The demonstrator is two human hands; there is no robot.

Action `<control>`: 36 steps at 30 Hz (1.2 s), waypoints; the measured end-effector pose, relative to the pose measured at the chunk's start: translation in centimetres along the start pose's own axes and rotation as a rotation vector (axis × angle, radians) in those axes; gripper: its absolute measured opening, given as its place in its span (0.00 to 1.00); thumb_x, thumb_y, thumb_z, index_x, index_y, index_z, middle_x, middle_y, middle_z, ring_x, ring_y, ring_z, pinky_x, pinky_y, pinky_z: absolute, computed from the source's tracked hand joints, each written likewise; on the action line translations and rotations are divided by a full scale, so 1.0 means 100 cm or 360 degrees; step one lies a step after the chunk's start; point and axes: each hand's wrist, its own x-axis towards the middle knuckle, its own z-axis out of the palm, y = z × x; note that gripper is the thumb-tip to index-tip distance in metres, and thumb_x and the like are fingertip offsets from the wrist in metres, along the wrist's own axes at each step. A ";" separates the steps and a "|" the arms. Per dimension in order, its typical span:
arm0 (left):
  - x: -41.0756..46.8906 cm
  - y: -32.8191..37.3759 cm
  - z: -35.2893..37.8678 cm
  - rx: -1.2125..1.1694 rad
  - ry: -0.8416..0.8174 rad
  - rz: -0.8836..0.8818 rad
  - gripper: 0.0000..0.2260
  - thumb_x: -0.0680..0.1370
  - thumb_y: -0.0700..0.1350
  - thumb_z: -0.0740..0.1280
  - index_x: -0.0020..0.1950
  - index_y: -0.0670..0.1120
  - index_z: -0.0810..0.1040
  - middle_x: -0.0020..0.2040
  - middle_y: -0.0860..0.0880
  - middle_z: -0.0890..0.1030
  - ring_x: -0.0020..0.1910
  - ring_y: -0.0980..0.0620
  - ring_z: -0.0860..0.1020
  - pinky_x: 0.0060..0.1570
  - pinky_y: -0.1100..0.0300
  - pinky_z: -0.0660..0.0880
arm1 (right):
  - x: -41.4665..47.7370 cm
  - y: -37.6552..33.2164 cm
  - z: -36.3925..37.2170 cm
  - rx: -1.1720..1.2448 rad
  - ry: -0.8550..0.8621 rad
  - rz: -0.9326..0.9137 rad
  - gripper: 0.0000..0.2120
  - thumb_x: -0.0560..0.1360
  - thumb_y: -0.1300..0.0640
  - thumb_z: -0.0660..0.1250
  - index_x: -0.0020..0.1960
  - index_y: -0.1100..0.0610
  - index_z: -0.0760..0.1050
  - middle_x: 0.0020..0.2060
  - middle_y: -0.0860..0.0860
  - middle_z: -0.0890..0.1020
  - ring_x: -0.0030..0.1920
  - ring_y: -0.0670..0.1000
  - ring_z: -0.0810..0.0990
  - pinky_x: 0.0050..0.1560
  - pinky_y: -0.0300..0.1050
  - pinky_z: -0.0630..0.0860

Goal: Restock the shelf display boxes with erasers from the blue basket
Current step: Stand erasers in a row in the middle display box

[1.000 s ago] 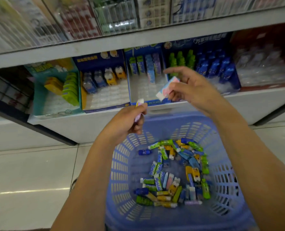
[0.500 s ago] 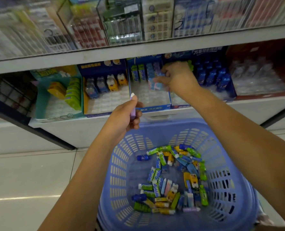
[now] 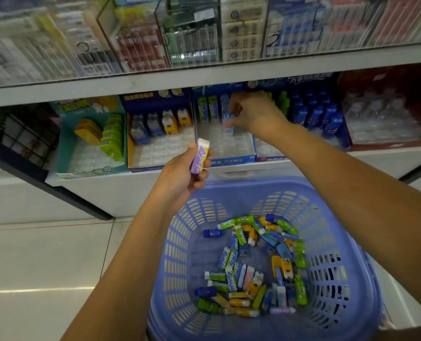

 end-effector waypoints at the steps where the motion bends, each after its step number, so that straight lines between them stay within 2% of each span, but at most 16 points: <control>1: 0.001 0.000 -0.001 -0.0046 -0.0013 -0.0011 0.18 0.83 0.53 0.54 0.51 0.42 0.78 0.32 0.52 0.76 0.25 0.58 0.67 0.21 0.67 0.64 | 0.001 0.000 -0.001 -0.0024 0.0005 -0.0001 0.13 0.70 0.54 0.74 0.50 0.59 0.77 0.49 0.57 0.82 0.51 0.55 0.79 0.49 0.43 0.74; 5: 0.000 -0.001 -0.006 -0.0177 -0.0077 -0.0058 0.19 0.83 0.53 0.54 0.53 0.42 0.78 0.33 0.52 0.75 0.25 0.58 0.67 0.21 0.67 0.64 | 0.003 0.000 -0.005 -0.0065 0.0002 -0.0027 0.12 0.71 0.55 0.73 0.49 0.61 0.78 0.51 0.56 0.82 0.52 0.54 0.78 0.52 0.44 0.74; 8: -0.002 -0.003 -0.007 -0.0222 -0.0125 -0.0074 0.16 0.83 0.50 0.55 0.54 0.42 0.77 0.34 0.51 0.75 0.27 0.58 0.68 0.22 0.67 0.65 | 0.001 0.001 -0.006 -0.0030 0.0027 -0.0015 0.12 0.71 0.56 0.73 0.51 0.61 0.79 0.52 0.57 0.82 0.53 0.54 0.79 0.55 0.45 0.75; 10: -0.003 -0.005 -0.006 -0.0230 -0.0130 -0.0065 0.14 0.82 0.48 0.56 0.53 0.42 0.78 0.36 0.50 0.76 0.29 0.57 0.72 0.25 0.66 0.69 | 0.000 0.000 -0.007 -0.0027 0.0034 -0.0012 0.12 0.71 0.57 0.73 0.52 0.61 0.79 0.52 0.57 0.82 0.53 0.54 0.79 0.55 0.44 0.75; 13: -0.003 -0.007 -0.004 -0.0158 -0.0033 -0.0035 0.14 0.82 0.48 0.58 0.49 0.45 0.82 0.40 0.51 0.79 0.36 0.56 0.76 0.35 0.64 0.74 | -0.002 0.001 -0.007 -0.0051 -0.0007 0.0006 0.11 0.72 0.58 0.72 0.52 0.62 0.79 0.52 0.56 0.82 0.54 0.53 0.79 0.55 0.42 0.73; 15: -0.003 -0.008 -0.003 0.0004 0.0082 -0.0003 0.14 0.81 0.50 0.59 0.48 0.49 0.83 0.45 0.54 0.80 0.41 0.56 0.73 0.41 0.62 0.72 | -0.003 0.000 -0.006 -0.0080 -0.0021 0.0025 0.11 0.73 0.58 0.71 0.53 0.61 0.80 0.53 0.56 0.82 0.54 0.53 0.79 0.57 0.43 0.74; 18: -0.004 -0.007 -0.004 0.0050 0.0181 0.0033 0.12 0.81 0.49 0.60 0.49 0.49 0.83 0.49 0.56 0.82 0.36 0.57 0.67 0.36 0.63 0.65 | -0.011 -0.001 0.003 -0.0265 -0.0033 -0.0019 0.13 0.76 0.55 0.67 0.57 0.60 0.80 0.56 0.57 0.80 0.56 0.56 0.78 0.58 0.46 0.73; 20: -0.005 -0.006 -0.004 -0.0031 0.0184 0.0045 0.11 0.81 0.47 0.60 0.49 0.47 0.82 0.47 0.56 0.84 0.33 0.57 0.65 0.31 0.64 0.63 | -0.020 -0.003 0.015 -0.0386 0.0070 -0.0088 0.14 0.79 0.55 0.61 0.59 0.61 0.78 0.58 0.59 0.78 0.58 0.57 0.75 0.56 0.47 0.73; 23: -0.006 -0.004 -0.002 -0.0227 0.0151 0.0028 0.08 0.80 0.44 0.62 0.50 0.44 0.81 0.38 0.52 0.81 0.30 0.58 0.71 0.27 0.68 0.65 | -0.033 -0.004 0.030 -0.0451 0.0365 -0.0116 0.12 0.79 0.62 0.58 0.57 0.63 0.77 0.55 0.60 0.77 0.57 0.59 0.73 0.55 0.49 0.70; 25: -0.007 -0.004 0.000 -0.0342 0.0126 0.0029 0.05 0.79 0.42 0.64 0.49 0.43 0.79 0.36 0.50 0.78 0.30 0.59 0.75 0.29 0.68 0.71 | -0.037 -0.002 0.035 -0.0579 0.0398 -0.0161 0.13 0.78 0.63 0.57 0.58 0.61 0.77 0.55 0.59 0.77 0.57 0.59 0.72 0.56 0.51 0.69; 28: -0.008 -0.005 0.004 -0.0404 0.0080 0.0090 0.04 0.78 0.39 0.65 0.51 0.42 0.78 0.38 0.49 0.84 0.36 0.57 0.82 0.37 0.68 0.78 | -0.040 0.000 0.035 -0.0599 0.0357 -0.0147 0.16 0.78 0.60 0.59 0.64 0.58 0.75 0.60 0.58 0.74 0.60 0.59 0.69 0.60 0.51 0.68; 30: -0.007 -0.008 0.008 -0.0456 0.0069 0.0129 0.06 0.77 0.37 0.65 0.54 0.40 0.77 0.41 0.47 0.85 0.40 0.55 0.83 0.40 0.67 0.79 | -0.047 -0.006 0.035 -0.0234 0.0504 -0.0094 0.17 0.78 0.58 0.61 0.66 0.59 0.74 0.62 0.59 0.72 0.59 0.58 0.71 0.61 0.46 0.68; 31: -0.006 -0.009 0.010 -0.0482 0.0071 0.0149 0.07 0.77 0.36 0.66 0.55 0.39 0.77 0.43 0.46 0.85 0.42 0.54 0.84 0.41 0.66 0.79 | -0.054 -0.011 0.034 0.0116 0.0562 -0.0009 0.16 0.78 0.58 0.62 0.65 0.59 0.74 0.59 0.57 0.73 0.55 0.55 0.74 0.58 0.43 0.70; 32: -0.004 -0.010 0.013 -0.0506 0.0081 0.0167 0.08 0.77 0.35 0.66 0.56 0.38 0.77 0.44 0.46 0.85 0.43 0.54 0.84 0.42 0.66 0.79 | -0.062 -0.016 0.032 0.0558 0.0531 0.0112 0.14 0.78 0.56 0.63 0.62 0.59 0.75 0.55 0.54 0.76 0.49 0.51 0.77 0.53 0.41 0.72; 34: 0.001 -0.011 0.017 -0.0528 0.0091 0.0219 0.09 0.77 0.36 0.66 0.57 0.38 0.77 0.45 0.45 0.85 0.45 0.52 0.83 0.45 0.65 0.79 | -0.077 -0.025 0.029 0.1353 0.0289 0.0333 0.09 0.78 0.54 0.64 0.54 0.58 0.77 0.44 0.50 0.81 0.38 0.47 0.80 0.42 0.39 0.76; 36: 0.005 -0.013 0.022 -0.0480 0.0065 0.0288 0.09 0.78 0.36 0.65 0.57 0.38 0.77 0.45 0.46 0.85 0.45 0.52 0.83 0.44 0.65 0.79 | -0.089 -0.026 0.030 0.1574 0.0173 0.0379 0.07 0.76 0.57 0.68 0.52 0.59 0.78 0.39 0.52 0.83 0.34 0.45 0.81 0.39 0.37 0.78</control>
